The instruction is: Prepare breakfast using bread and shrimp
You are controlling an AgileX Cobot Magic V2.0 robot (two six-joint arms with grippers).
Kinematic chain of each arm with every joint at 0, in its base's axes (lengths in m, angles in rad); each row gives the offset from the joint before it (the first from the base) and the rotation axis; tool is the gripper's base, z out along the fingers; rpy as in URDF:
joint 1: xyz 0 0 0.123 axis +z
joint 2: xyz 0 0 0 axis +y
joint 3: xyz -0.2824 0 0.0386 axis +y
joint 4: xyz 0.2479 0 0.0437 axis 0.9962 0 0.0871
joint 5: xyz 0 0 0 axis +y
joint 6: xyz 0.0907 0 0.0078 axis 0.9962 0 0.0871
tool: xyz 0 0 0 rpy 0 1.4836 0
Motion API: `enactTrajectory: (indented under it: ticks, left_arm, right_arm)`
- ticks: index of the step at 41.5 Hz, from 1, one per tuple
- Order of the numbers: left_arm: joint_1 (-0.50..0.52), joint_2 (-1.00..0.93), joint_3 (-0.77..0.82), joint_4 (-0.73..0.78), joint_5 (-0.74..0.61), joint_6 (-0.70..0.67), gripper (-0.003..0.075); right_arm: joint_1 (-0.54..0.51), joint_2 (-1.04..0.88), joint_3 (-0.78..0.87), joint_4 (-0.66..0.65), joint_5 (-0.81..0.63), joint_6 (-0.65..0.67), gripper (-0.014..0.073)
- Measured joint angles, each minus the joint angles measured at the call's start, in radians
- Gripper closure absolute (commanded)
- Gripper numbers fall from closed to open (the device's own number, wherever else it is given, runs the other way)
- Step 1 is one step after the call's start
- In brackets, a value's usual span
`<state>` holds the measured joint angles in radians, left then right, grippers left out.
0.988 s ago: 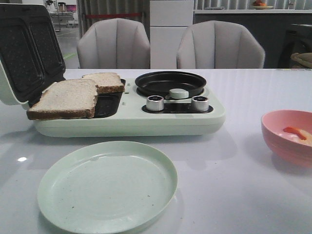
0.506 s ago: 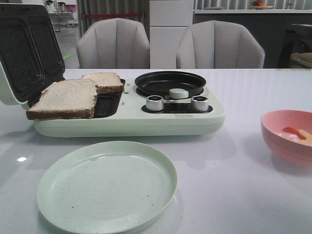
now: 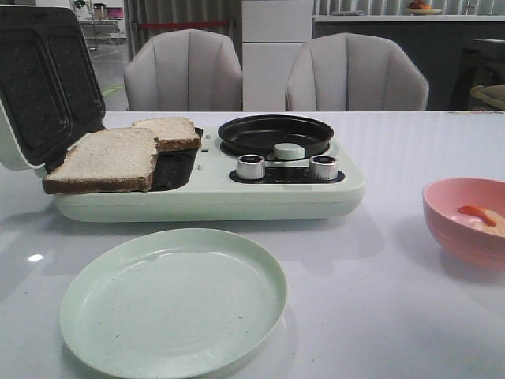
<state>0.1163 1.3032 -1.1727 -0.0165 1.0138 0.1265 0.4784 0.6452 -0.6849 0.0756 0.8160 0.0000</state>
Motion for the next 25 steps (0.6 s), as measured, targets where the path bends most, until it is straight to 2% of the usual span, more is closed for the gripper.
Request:
enactTrajectory:
  ticks: [7, 16, 25]
  left_arm:
    - [0.137, 0.148, -0.134, -0.264, -0.03, 0.141, 0.0619]
    - [0.148, 0.359, -0.295, -0.398, -0.093, 0.175, 0.0619]
    - [0.148, 0.506, -0.379, -0.528, -0.112, 0.2, 0.0619]
  right_arm:
    - [0.0, -0.001, 0.0, 0.0, 0.0, 0.0, 0.0057]
    - [0.0, -0.001, 0.0, 0.0, 0.0, 0.0, 0.0057]
    - [0.0, -0.001, 0.0, 0.0, 0.0, 0.005, 0.0057]
